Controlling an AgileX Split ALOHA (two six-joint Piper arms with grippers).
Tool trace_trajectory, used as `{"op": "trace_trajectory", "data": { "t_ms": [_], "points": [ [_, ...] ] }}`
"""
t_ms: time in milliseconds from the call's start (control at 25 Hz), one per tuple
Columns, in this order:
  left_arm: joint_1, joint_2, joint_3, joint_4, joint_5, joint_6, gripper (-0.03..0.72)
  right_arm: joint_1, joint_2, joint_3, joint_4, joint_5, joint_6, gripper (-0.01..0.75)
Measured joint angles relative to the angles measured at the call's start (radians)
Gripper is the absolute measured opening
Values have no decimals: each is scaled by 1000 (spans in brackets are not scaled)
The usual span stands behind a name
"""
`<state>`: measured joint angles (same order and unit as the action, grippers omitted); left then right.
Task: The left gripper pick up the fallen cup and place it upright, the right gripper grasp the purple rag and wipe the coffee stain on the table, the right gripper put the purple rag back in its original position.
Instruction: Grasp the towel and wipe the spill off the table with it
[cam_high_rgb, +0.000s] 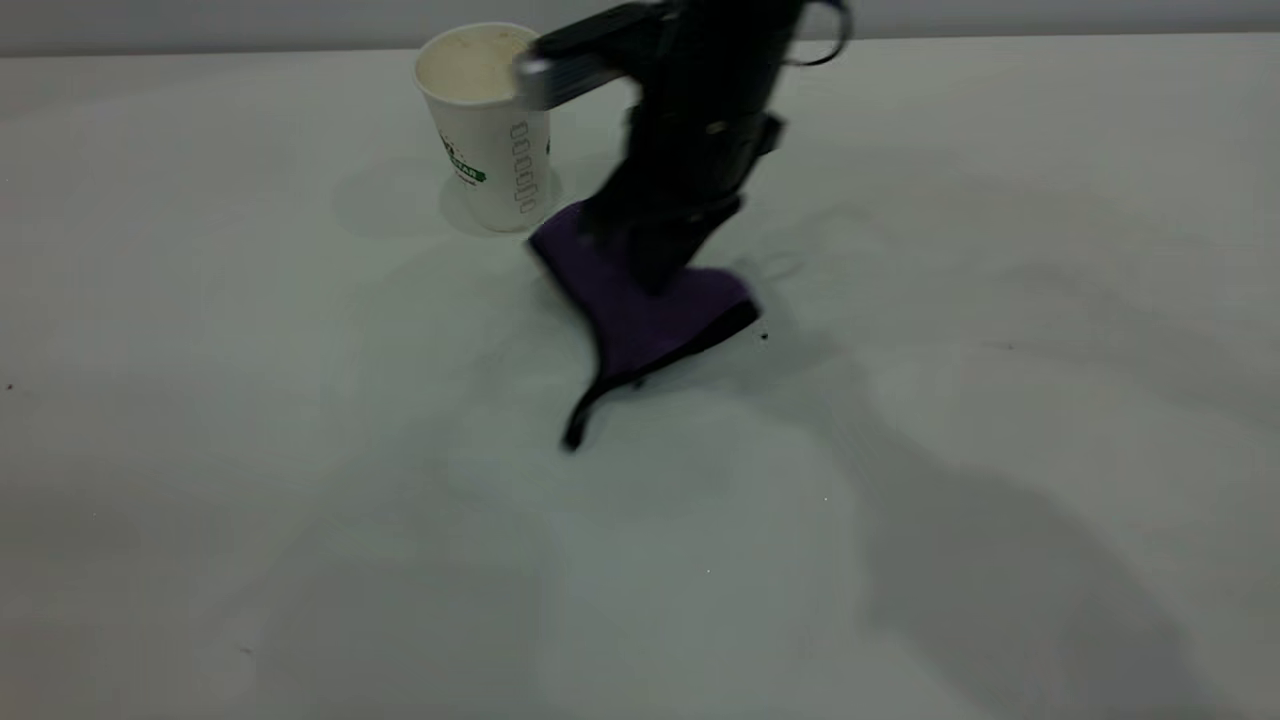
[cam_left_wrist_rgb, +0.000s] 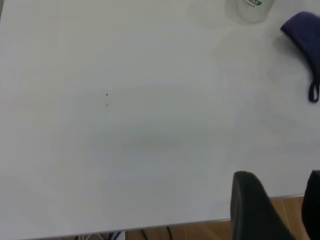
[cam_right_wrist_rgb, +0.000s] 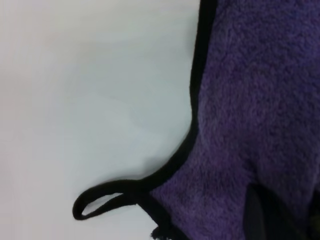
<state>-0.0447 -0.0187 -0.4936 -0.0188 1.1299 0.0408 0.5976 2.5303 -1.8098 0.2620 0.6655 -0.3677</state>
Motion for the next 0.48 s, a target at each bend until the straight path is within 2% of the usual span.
{"op": "trace_trajectory", "data": {
  "t_ms": [120, 240, 480],
  "points": [
    [0, 0, 0, 0, 0, 0, 317, 43, 18, -2, 1, -30, 14, 88],
    [0, 0, 0, 0, 0, 0, 317, 53, 59, -8, 2, -71, 36, 88],
    [0, 0, 0, 0, 0, 0, 317, -7, 92, -14, -81, -89, 160, 88]
  ]
}}
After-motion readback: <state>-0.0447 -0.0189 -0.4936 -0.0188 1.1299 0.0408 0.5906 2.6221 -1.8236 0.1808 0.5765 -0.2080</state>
